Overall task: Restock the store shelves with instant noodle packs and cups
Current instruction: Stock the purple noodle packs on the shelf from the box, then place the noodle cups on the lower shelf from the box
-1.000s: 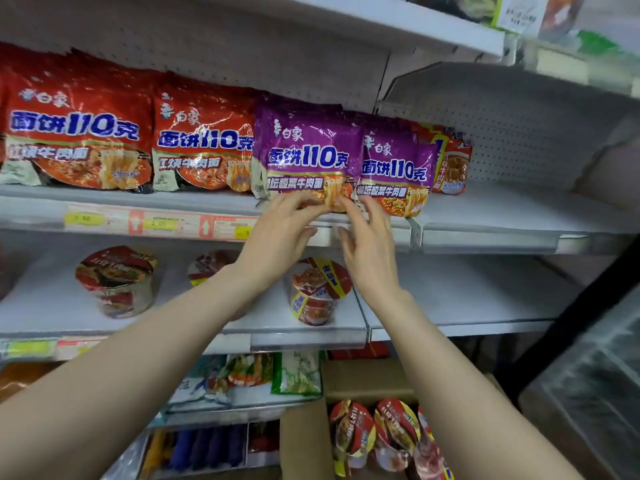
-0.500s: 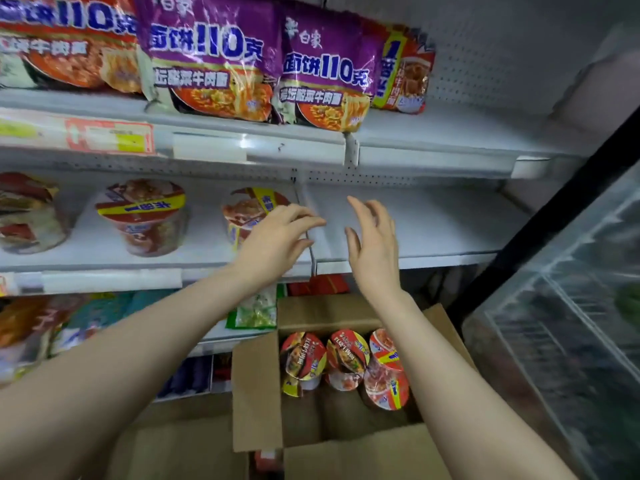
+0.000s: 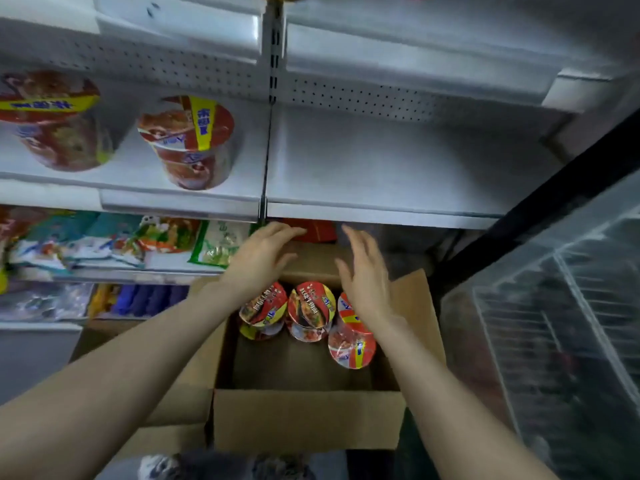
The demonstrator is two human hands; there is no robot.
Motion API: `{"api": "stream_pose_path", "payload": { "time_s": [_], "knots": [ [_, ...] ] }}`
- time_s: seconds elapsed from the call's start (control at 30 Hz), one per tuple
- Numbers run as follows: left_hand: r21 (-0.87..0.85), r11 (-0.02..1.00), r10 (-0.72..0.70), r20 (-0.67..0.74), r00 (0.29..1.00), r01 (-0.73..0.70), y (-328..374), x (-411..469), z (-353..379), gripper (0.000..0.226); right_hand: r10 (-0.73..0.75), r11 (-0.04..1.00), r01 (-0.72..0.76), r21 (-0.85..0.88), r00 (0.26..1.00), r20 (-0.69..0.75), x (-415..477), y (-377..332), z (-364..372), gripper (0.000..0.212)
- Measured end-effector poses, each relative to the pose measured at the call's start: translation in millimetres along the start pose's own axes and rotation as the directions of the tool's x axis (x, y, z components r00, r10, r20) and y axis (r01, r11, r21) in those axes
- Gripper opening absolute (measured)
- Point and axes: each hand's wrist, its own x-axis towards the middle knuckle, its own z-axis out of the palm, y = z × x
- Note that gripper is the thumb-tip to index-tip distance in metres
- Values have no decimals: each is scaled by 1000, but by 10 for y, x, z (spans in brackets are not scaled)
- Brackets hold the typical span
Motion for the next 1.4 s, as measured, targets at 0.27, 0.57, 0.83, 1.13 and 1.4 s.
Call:
{"api": "stream_pose_path", "payload": {
  "time_s": [0.27, 0.57, 0.83, 1.13, 1.4],
  "knots": [
    [-42, 881, -454, 212, 866, 472, -340, -434, 644, 66, 124, 990, -142, 20, 918, 376, -198, 341, 657, 75],
    [-87, 574, -717, 427, 551, 814, -936, -956, 1452, 93, 150, 988, -136, -68, 791, 593, -1, 399, 1598, 63],
    [-156, 302, -813, 473, 339, 940, -1329, -1012, 2008, 90, 152, 985, -67, -157, 771, 619, 221, 559, 2348, 55],
    [-333, 250, -816, 434, 383, 909, -1483, -997, 2081, 112, 250, 968, -198, -153, 726, 641, 270, 578, 2670, 65],
    [-413, 489, -756, 240, 610, 768, -1079, -885, 1573, 76, 317, 880, -464, 103, 735, 599, 244, 639, 2033, 41]
  ]
}}
